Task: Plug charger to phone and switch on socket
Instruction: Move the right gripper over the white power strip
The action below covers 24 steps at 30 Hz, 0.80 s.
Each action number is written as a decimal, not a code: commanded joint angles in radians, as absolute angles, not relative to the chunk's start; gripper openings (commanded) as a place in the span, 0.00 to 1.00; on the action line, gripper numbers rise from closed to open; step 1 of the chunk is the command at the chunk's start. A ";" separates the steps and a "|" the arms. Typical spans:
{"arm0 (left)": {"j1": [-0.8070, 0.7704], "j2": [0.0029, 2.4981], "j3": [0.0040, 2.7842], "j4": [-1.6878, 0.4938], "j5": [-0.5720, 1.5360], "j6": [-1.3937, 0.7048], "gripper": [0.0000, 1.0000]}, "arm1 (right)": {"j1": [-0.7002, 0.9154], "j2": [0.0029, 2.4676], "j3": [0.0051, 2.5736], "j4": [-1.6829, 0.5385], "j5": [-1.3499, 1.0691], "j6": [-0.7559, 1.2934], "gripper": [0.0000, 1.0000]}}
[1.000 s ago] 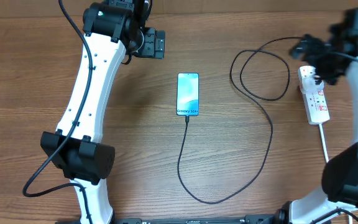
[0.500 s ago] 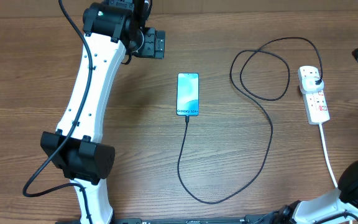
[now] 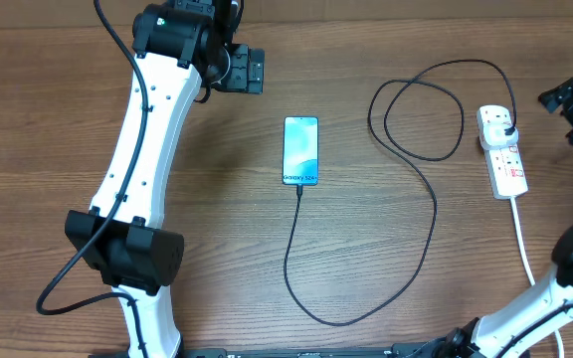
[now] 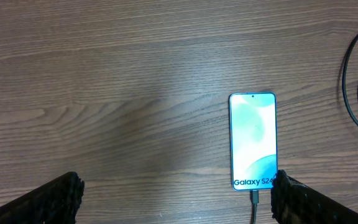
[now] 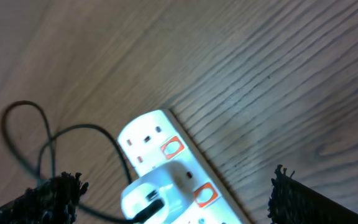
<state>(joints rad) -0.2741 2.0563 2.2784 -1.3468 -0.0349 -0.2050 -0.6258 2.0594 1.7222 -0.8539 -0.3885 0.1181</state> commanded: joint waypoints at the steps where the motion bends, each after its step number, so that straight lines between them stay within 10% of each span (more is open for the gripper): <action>1: -0.274 2.060 2.278 -1.346 -0.044 -0.186 1.00 | -0.621 2.092 1.740 -0.845 -0.407 0.099 1.00; 24: -0.275 2.060 2.278 -1.346 -0.044 -0.186 1.00 | -0.536 2.107 1.692 -0.881 -0.412 0.070 1.00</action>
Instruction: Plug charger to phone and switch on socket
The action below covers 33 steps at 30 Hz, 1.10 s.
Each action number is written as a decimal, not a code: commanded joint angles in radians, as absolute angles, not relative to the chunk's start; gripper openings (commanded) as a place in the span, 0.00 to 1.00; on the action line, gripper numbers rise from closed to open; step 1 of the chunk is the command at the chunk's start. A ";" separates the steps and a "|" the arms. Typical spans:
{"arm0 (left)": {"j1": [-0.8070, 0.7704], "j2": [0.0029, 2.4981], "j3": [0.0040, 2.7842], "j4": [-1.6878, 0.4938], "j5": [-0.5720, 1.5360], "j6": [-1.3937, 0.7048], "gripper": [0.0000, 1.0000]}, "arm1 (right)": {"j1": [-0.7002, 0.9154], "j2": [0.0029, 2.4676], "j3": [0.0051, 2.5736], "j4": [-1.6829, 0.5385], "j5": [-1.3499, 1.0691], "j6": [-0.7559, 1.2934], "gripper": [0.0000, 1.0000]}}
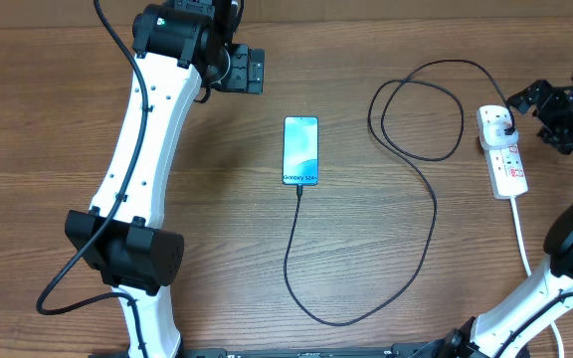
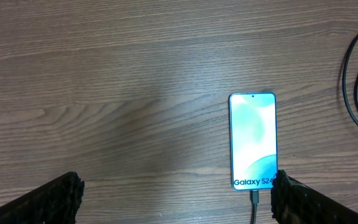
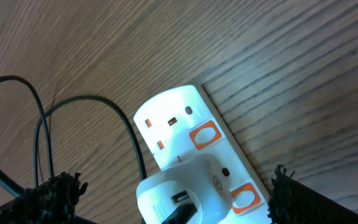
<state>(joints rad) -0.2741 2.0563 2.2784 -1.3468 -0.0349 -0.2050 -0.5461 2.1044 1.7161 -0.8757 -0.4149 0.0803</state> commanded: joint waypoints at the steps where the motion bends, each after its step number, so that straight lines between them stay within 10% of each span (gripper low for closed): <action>1: -0.275 2.060 2.278 -1.346 -0.044 -0.186 1.00 | -0.536 2.107 1.689 -0.881 -0.411 0.070 1.00; 33: -0.276 2.060 2.278 -1.346 -0.044 -0.186 0.99 | -0.613 2.103 1.817 -0.909 -0.605 0.030 1.00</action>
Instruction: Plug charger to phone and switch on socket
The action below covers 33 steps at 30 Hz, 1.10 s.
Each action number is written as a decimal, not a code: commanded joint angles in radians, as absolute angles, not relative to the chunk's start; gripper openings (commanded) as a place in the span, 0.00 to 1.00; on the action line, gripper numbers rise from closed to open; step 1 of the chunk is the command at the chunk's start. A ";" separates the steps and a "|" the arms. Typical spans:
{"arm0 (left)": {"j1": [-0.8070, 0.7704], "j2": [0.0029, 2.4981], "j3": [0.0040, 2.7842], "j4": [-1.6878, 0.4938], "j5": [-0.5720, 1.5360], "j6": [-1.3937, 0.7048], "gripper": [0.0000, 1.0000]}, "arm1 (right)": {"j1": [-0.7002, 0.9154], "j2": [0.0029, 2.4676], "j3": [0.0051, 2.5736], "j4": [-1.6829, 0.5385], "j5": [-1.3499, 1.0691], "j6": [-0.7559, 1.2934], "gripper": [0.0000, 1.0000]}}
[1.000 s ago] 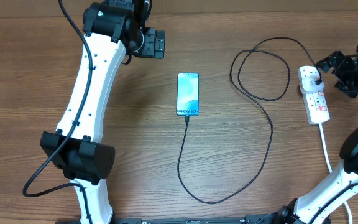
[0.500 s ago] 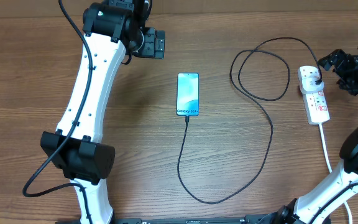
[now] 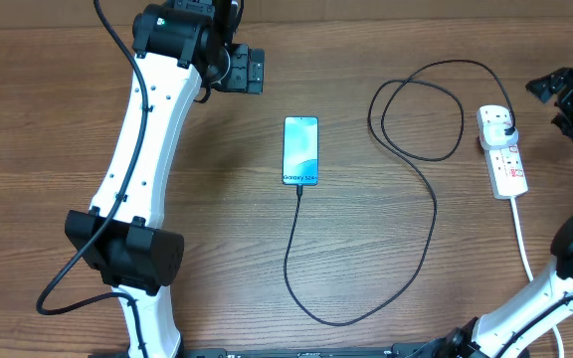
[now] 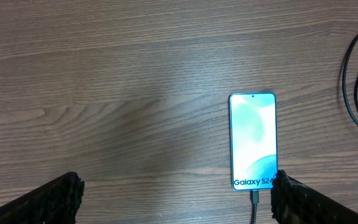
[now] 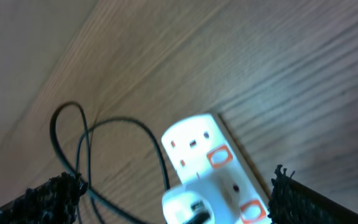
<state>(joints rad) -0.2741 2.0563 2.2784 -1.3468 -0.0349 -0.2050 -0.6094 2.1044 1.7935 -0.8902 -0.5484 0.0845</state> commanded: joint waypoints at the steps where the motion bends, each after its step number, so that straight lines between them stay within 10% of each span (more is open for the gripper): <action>1: -0.275 2.060 2.278 -1.346 -0.044 -0.186 1.00 | -0.612 2.103 1.817 -0.932 -0.605 0.001 1.00; 33: -0.275 2.060 2.278 -1.346 -0.044 -0.186 1.00 | -0.569 2.104 1.704 -0.949 -0.506 -0.165 1.00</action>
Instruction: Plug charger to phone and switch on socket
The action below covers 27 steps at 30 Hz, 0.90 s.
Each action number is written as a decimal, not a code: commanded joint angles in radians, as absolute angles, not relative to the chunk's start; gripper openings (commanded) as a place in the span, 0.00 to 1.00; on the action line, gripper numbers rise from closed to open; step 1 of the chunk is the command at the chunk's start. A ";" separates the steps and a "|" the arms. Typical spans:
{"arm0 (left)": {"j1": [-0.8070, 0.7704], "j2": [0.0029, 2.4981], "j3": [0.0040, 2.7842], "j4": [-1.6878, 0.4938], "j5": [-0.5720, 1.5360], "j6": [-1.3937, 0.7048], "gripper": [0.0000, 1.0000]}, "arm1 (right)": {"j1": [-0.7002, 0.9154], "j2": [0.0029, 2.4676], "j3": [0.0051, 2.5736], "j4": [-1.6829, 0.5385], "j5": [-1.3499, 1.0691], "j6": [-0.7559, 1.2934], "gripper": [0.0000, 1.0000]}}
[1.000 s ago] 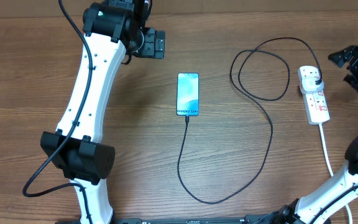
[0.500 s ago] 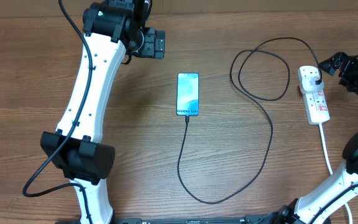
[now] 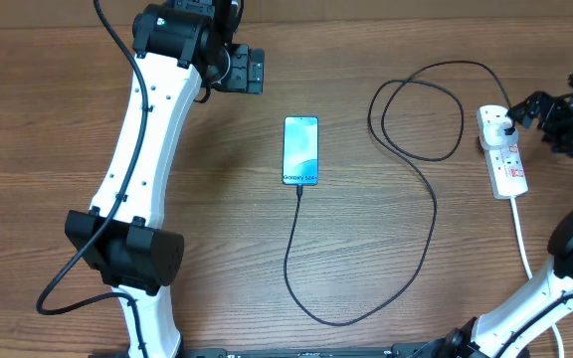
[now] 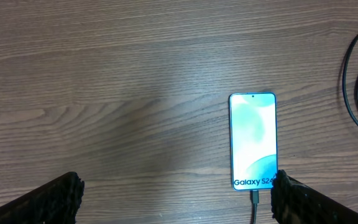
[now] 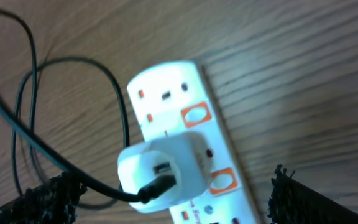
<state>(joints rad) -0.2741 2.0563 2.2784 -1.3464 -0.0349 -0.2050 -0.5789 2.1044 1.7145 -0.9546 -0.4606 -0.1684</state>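
Note:
The phone (image 3: pixel 301 150) lies screen-up at mid-table, its display lit, with the black cable (image 3: pixel 434 199) plugged into its lower end (image 4: pixel 254 198). The cable loops right to a white charger (image 5: pixel 163 165) seated in the white power strip (image 3: pixel 506 161). The strip's orange switches (image 5: pixel 194 115) sit beside the sockets. My right gripper (image 3: pixel 547 121) hangs open just right of the charger end of the strip, holding nothing. My left gripper (image 3: pixel 242 70) is open and empty, far back left of the phone (image 4: pixel 253 140).
The strip's white lead (image 3: pixel 521 239) runs toward the table's front right. The cable's double loop (image 3: pixel 416 109) lies between phone and strip. Bare wooden tabletop (image 3: pixel 207 219) surrounds the phone.
My right gripper has come in from the far right edge to just beside the charger; the strip now fills more of the right wrist view. Left arm, phone and cable are unchanged.
The phone stayed plugged and lit throughout, with my left gripper still. My right gripper was open right of the strip, then close to its charger end, then drawn back toward the far right edge, and now sits close by the charger again.

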 commanded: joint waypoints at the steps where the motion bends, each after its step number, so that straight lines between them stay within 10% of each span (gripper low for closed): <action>1: -0.275 2.060 2.278 -1.346 -0.044 -0.186 1.00 | -0.569 2.104 1.704 -0.950 -0.514 -0.166 1.00; 27: -0.275 2.060 2.278 -1.346 -0.044 -0.187 1.00 | -0.544 2.104 1.589 -0.870 -0.534 -0.166 1.00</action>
